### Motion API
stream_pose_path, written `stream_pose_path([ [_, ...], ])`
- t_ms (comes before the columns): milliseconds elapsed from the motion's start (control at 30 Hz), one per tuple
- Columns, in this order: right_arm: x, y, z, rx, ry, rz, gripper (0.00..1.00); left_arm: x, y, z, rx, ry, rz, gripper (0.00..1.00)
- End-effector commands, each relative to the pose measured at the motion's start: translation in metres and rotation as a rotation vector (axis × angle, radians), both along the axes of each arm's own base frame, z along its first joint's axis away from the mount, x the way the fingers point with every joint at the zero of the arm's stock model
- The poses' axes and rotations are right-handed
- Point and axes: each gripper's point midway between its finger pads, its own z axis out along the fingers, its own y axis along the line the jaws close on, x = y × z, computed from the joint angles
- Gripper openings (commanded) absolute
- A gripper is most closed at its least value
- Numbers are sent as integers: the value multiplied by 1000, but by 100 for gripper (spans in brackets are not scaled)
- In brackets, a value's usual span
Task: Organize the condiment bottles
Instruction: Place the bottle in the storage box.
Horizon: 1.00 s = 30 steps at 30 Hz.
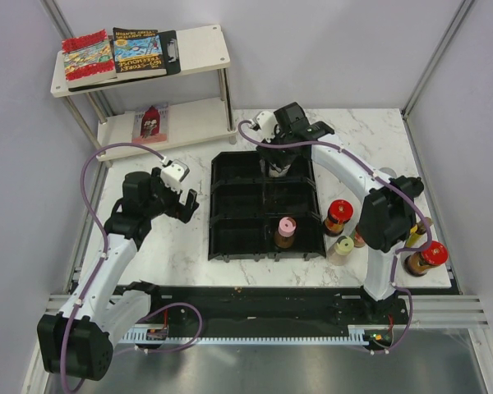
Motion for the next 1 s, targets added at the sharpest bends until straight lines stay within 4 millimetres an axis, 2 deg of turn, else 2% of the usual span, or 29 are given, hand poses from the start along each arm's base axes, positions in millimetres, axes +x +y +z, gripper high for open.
stream_pose_path([
  [0, -5, 3, 31, 44, -53, 5, 0, 2, -5, 8, -40, -25, -12, 100],
  [100, -1, 5, 17, 30, -36, 2, 6, 2, -5, 9, -40, -30, -11, 99],
  [200, 0, 7, 9, 19, -27, 7, 31, 2, -4, 11, -42, -35, -9, 99],
  [233, 1, 5, 8, 14, -28, 5, 49, 1, -5, 10, -41, -31, -10, 99],
  [267, 1, 4, 10, 9, -35, 8, 57, 2, -4, 10, -40, -32, -9, 99],
  [300, 2, 2, 11, -3, -46, 2, 72, 2, -5, 9, -42, -29, -10, 99],
  [433, 4, -7, 29, -29, -103, -1, 90, 1, -5, 9, -42, -28, -13, 100],
  [467, 2, -10, 43, -19, -131, 3, 92, 2, -5, 9, -42, -28, -12, 99],
  [500, 3, -15, 50, -31, -153, -15, 98, 1, -5, 9, -43, -30, -13, 99],
  [633, 2, -43, 93, -8, -232, -77, 98, 0, -5, 12, -46, -38, -17, 100],
  [667, 2, -62, 108, -5, -260, -124, 98, 0, -5, 12, -46, -39, -16, 100],
  [733, 2, -88, 119, -1, -270, -196, 98, 0, -5, 12, -46, -41, -18, 100],
  [767, 4, -115, 131, 10, -292, -257, 98, -1, -5, 13, -48, -41, -17, 100],
  [833, 1, -147, 135, 10, -299, -327, 98, -2, -7, 14, -53, -43, -28, 99],
  [867, 2, -177, 134, -1, -297, -389, 98, -2, -7, 14, -55, -42, -29, 100],
  [933, -5, -204, 124, -20, -275, -426, 98, -3, -8, 15, -58, -44, -34, 99],
  [967, -6, -228, 120, -34, -267, -475, 98, -3, -9, 16, -61, -47, -39, 100],
])
